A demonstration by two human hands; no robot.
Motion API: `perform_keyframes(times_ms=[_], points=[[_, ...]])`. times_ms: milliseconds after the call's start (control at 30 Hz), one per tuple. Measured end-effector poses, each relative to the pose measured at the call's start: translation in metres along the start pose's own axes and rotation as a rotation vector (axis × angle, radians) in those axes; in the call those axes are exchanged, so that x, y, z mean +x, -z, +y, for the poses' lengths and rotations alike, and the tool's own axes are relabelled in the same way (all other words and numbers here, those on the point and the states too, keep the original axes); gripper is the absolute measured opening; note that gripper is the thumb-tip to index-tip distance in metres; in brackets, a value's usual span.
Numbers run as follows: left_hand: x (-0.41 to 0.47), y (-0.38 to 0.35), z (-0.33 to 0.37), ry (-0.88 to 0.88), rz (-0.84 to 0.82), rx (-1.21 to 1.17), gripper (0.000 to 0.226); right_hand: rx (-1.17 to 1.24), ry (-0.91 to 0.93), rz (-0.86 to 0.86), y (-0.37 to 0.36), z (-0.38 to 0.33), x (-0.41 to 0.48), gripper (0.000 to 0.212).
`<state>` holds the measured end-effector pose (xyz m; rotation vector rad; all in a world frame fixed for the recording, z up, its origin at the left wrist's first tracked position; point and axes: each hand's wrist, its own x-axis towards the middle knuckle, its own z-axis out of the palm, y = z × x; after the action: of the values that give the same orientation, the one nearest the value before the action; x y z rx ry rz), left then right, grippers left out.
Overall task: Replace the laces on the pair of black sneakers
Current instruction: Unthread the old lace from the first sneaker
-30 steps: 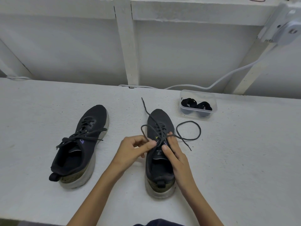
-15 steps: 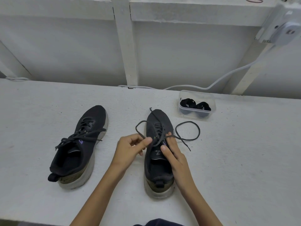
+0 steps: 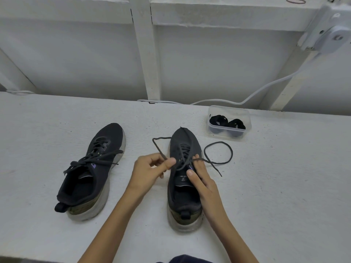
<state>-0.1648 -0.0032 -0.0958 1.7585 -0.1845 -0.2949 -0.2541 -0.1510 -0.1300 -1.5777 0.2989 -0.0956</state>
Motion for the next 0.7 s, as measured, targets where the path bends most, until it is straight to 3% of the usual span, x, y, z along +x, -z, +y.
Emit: perform_keyframes(times_ms=[100, 167, 333, 467, 567, 700], points=[[0.011, 0.011, 0.005, -0.035, 0.253, -0.115, 0.026, 0.014, -0.001, 0.006, 0.000, 0.001, 0.000, 0.061], [0.014, 0.015, 0.008, -0.041, 0.329, -0.212, 0.024, 0.007, 0.001, 0.001, -0.001, 0.001, -0.001, 0.062], [0.000, 0.001, 0.000, 0.041, 0.118, -0.192, 0.037, 0.010, -0.005, 0.017, -0.002, -0.001, 0.000, 0.058], [-0.013, -0.014, -0.009, -0.003, -0.003, -0.127, 0.030, 0.005, 0.001, 0.014, -0.003, -0.003, 0.000, 0.055], [-0.006, -0.009, -0.004, -0.037, 0.134, -0.110, 0.028, 0.004, -0.004, 0.015, -0.001, -0.002, 0.000, 0.050], [0.005, 0.003, 0.004, 0.004, 0.326, -0.285, 0.020, -0.004, 0.013, 0.007, -0.002, -0.004, -0.001, 0.045]])
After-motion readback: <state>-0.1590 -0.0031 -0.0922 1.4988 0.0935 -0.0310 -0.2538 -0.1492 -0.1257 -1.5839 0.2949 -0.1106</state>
